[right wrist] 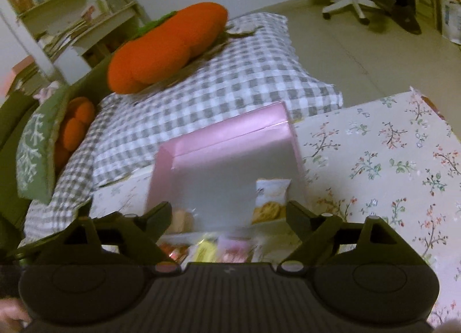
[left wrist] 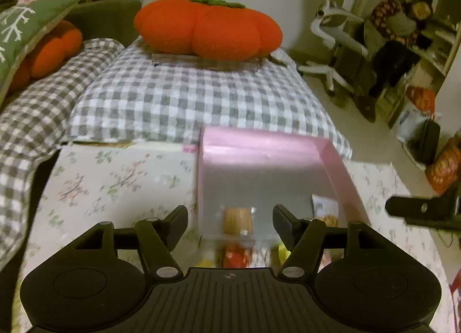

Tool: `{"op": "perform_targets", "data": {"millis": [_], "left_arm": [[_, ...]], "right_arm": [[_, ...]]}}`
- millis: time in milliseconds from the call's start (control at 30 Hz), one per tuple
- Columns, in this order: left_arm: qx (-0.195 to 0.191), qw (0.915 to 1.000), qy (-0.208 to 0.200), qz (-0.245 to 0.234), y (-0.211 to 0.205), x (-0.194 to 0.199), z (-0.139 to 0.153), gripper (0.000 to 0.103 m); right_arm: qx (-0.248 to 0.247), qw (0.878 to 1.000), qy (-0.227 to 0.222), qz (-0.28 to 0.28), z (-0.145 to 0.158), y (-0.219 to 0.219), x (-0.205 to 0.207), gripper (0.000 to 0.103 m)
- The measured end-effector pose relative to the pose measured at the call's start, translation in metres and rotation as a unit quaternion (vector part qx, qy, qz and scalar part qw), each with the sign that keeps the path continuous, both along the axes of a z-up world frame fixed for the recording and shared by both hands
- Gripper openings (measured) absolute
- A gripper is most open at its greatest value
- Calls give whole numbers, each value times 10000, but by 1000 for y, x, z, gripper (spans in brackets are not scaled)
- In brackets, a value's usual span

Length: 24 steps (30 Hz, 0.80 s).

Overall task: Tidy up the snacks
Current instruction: 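Release the cookie in the box with the left gripper while the right gripper drops its packet there, then grasp the yellow sandwich-biscuit pack with the left gripper while the right gripper grasps another yellow pack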

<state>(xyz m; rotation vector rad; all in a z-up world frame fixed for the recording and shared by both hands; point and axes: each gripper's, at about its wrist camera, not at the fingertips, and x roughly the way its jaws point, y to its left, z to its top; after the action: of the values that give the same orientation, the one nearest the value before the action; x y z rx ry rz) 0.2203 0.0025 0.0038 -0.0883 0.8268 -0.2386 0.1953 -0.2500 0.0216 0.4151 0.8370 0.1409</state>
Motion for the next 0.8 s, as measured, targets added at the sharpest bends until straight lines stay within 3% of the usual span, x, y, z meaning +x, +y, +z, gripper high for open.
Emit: {"op": "perform_targets", "data": {"millis": [300, 500, 600, 800], "left_arm": [[95, 9986, 356, 385, 19, -58, 6, 79], [283, 9974, 439, 497, 21, -94, -3, 87], [411, 9966, 445, 563, 18, -92, -10, 87], [530, 9951, 498, 675, 15, -87, -22, 88]], "right_arm": [[219, 9996, 164, 78, 21, 9, -47, 96], [234, 9963, 831, -29, 0, 10, -73, 97], [-72, 9956, 922, -123, -9, 10, -75, 97], [-178, 9914, 1142, -617, -30, -6, -66, 91]]}}
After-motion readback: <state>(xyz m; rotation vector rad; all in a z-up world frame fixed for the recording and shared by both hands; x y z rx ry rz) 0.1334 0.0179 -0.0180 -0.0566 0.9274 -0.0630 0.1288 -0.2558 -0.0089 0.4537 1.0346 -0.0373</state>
